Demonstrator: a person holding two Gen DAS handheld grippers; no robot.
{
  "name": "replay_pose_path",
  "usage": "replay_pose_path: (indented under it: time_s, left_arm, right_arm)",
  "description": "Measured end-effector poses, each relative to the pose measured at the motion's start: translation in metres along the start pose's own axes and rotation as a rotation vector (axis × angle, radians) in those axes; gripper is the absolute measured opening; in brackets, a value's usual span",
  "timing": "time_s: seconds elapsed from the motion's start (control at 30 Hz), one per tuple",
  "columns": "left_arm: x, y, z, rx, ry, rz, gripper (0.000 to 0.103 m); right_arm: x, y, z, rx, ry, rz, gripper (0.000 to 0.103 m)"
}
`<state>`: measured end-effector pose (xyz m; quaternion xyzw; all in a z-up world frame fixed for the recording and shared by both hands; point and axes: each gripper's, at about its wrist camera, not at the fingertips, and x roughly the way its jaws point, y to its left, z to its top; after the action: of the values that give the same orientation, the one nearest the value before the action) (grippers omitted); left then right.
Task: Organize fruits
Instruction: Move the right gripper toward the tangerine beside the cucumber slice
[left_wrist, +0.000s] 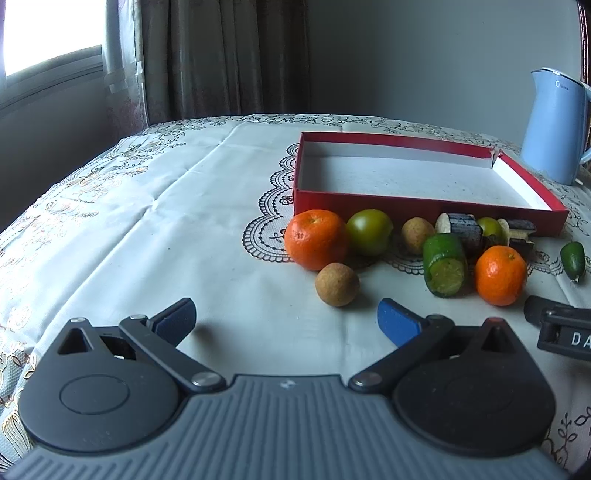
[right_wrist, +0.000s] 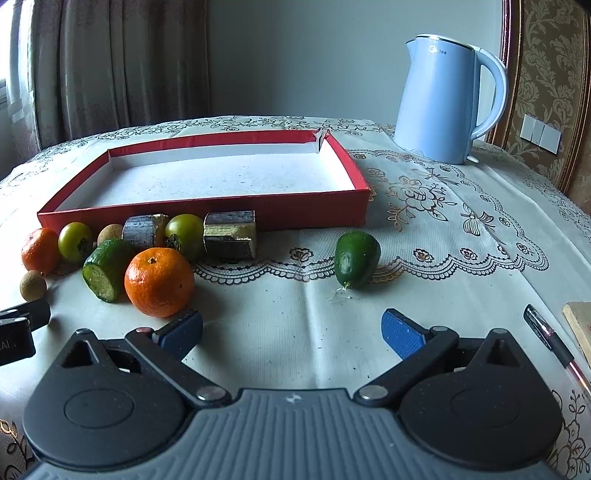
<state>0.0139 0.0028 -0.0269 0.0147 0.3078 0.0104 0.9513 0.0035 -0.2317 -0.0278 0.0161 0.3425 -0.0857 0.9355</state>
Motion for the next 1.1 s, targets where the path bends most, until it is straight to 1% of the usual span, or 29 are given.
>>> replay_pose_path:
  time_s: [0.53,1.1]
  left_arm:
    - [0.0000,-0.0001,0.0002,-0.004,0.000,0.009,0.103]
    - [-0.0002,-0.0009,0.0009,-0.008,0.000,0.015,0.103]
  right_arm:
    - [-0.0024,0.0018,-0.0002,-0.008,-0.011,0.009,0.103]
    - [-0.0091,-0.0005,-0.0014,-0.003,-0.064,0.030,0.103]
